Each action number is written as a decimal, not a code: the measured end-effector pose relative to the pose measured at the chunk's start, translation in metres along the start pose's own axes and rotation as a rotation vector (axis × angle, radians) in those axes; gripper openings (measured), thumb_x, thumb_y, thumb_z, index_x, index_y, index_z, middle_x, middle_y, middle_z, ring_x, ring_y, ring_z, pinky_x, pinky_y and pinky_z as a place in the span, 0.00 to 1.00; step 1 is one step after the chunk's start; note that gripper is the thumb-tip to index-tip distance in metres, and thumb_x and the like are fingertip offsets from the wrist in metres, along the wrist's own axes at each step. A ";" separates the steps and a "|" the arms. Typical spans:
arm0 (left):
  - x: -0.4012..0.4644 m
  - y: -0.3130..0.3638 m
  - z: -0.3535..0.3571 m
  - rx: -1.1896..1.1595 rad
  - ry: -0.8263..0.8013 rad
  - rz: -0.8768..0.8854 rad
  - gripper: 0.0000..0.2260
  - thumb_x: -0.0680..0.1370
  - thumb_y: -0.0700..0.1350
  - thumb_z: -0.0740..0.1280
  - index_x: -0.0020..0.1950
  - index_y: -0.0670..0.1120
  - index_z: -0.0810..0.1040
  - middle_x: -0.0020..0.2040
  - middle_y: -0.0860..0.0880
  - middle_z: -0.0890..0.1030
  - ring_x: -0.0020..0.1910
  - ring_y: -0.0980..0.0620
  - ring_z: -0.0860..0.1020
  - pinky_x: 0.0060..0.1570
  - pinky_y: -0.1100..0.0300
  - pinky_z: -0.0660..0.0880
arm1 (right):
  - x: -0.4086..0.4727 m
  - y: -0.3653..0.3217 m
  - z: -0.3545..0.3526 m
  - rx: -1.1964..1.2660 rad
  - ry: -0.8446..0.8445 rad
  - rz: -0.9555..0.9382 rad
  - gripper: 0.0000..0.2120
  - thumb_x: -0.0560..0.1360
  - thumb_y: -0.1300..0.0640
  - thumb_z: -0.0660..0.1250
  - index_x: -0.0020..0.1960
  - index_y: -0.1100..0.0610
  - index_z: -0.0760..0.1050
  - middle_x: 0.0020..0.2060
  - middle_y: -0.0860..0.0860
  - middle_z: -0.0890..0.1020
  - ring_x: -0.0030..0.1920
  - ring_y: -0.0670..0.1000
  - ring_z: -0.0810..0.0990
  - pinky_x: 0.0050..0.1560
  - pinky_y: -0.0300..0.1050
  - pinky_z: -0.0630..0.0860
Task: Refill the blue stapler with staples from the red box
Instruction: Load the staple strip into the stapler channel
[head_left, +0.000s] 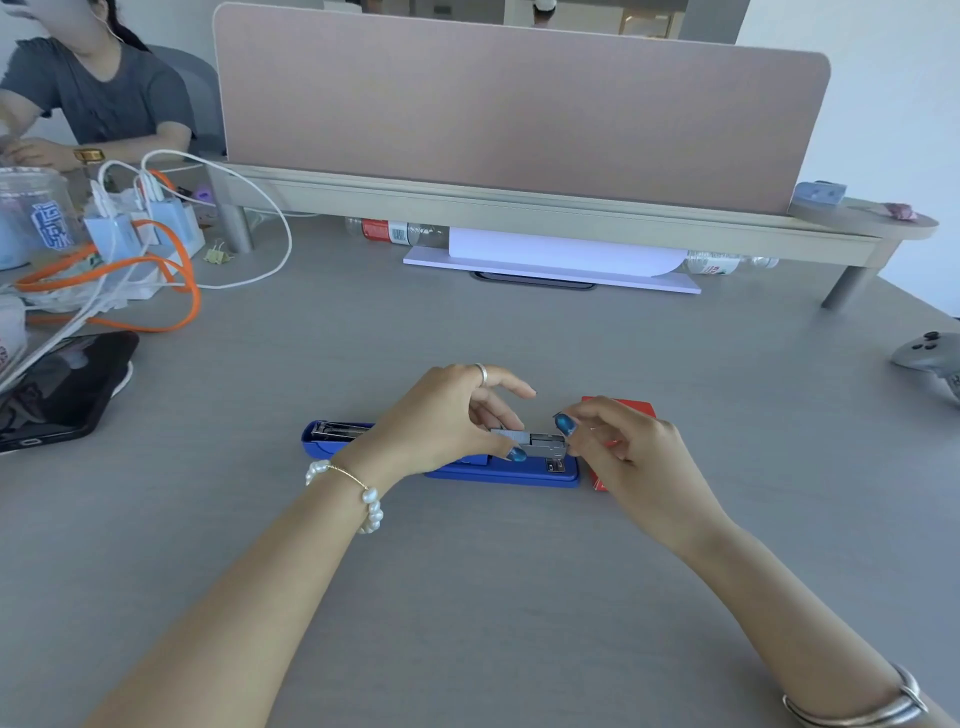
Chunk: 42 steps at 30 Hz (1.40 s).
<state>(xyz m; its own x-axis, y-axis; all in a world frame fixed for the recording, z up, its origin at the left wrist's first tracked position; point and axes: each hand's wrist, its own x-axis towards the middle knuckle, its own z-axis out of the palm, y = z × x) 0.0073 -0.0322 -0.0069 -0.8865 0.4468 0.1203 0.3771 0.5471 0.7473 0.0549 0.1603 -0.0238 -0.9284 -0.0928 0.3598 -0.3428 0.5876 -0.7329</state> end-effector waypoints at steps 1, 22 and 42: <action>0.000 -0.001 -0.001 -0.010 -0.001 -0.004 0.20 0.67 0.41 0.75 0.56 0.56 0.78 0.42 0.56 0.85 0.36 0.63 0.77 0.38 0.75 0.70 | 0.000 0.000 0.000 -0.003 0.001 -0.001 0.04 0.74 0.61 0.64 0.46 0.56 0.78 0.34 0.46 0.80 0.33 0.37 0.78 0.33 0.25 0.70; -0.003 0.004 -0.002 0.054 -0.032 0.006 0.18 0.69 0.45 0.74 0.58 0.56 0.77 0.45 0.55 0.86 0.44 0.59 0.80 0.42 0.79 0.69 | 0.000 0.001 0.000 -0.033 -0.026 0.029 0.05 0.75 0.59 0.64 0.47 0.56 0.78 0.34 0.48 0.80 0.33 0.37 0.77 0.34 0.26 0.71; -0.018 -0.043 -0.076 0.277 -0.237 -0.433 0.38 0.53 0.48 0.79 0.62 0.55 0.71 0.45 0.54 0.83 0.48 0.50 0.81 0.56 0.49 0.73 | 0.000 0.007 -0.001 -0.054 -0.014 0.031 0.06 0.75 0.62 0.61 0.46 0.59 0.77 0.36 0.56 0.83 0.35 0.46 0.79 0.33 0.32 0.71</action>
<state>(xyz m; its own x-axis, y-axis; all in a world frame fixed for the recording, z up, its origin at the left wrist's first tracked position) -0.0130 -0.1174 0.0088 -0.9038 0.2692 -0.3327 0.0768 0.8668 0.4928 0.0525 0.1651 -0.0284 -0.9404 -0.0847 0.3294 -0.3062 0.6325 -0.7115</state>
